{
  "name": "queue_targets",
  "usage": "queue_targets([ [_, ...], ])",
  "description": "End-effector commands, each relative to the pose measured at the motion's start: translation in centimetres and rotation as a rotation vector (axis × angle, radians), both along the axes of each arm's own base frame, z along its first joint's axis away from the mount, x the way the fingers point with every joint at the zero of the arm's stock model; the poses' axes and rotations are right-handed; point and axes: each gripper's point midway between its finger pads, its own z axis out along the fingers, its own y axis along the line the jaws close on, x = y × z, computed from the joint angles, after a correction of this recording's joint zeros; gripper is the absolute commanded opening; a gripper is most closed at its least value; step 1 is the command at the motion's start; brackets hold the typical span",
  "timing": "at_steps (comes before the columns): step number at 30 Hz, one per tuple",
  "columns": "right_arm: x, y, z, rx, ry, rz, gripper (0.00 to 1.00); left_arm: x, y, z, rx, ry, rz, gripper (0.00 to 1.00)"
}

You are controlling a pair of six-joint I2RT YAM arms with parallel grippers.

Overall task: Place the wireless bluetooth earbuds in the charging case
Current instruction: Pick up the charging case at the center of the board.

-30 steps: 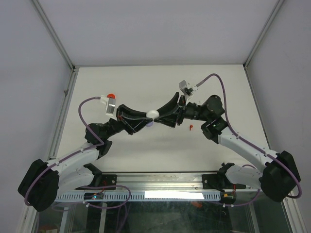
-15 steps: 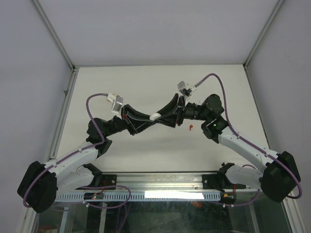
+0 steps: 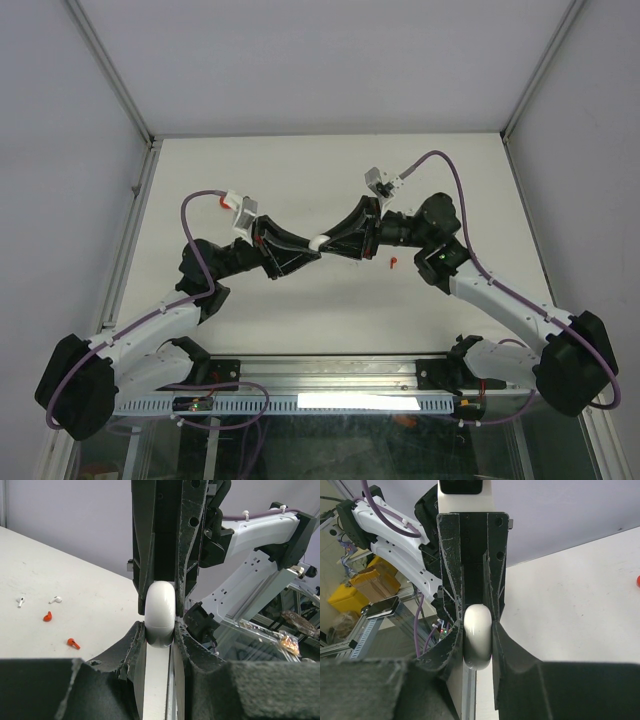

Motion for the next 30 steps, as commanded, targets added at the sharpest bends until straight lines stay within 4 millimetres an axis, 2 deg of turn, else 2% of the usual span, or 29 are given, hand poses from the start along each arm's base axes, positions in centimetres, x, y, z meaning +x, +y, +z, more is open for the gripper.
queue_targets([
  [1,-1.4,0.6,3.0,0.066,-0.099,0.056,0.02,0.5,0.0,1.6,-0.006,-0.036,0.021,0.19],
  [6,-1.5,0.9,3.0,0.071,-0.099,0.06,0.02,0.3,-0.2,1.7,-0.007,-0.045,0.011,0.31],
  [12,-1.6,1.3,2.9,0.079,-0.099,0.064,0.02,0.0,-0.5,1.7,-0.016,-0.05,-0.003,0.36],
  [17,-1.6,1.3,3.0,0.082,-0.106,0.06,0.01,0.1,-0.2,1.7,-0.03,-0.056,0.014,0.27],
  [20,-1.7,1.2,2.9,0.078,-0.107,0.064,0.04,-0.1,-0.1,1.8,-0.038,-0.078,0.02,0.11],
  [22,-1.7,1.1,3.0,0.074,-0.112,0.057,0.1,-0.1,0.0,1.6,-0.029,-0.101,0.026,0.0],
  [25,-1.6,0.9,3.3,0.068,-0.121,0.034,0.26,-0.2,0.1,1.2,-0.001,-0.144,0.036,0.0],
  [30,-1.0,0.5,3.2,0.043,-0.134,-0.02,0.37,-1.1,0.3,0.7,0.057,-0.275,0.034,0.0],
])
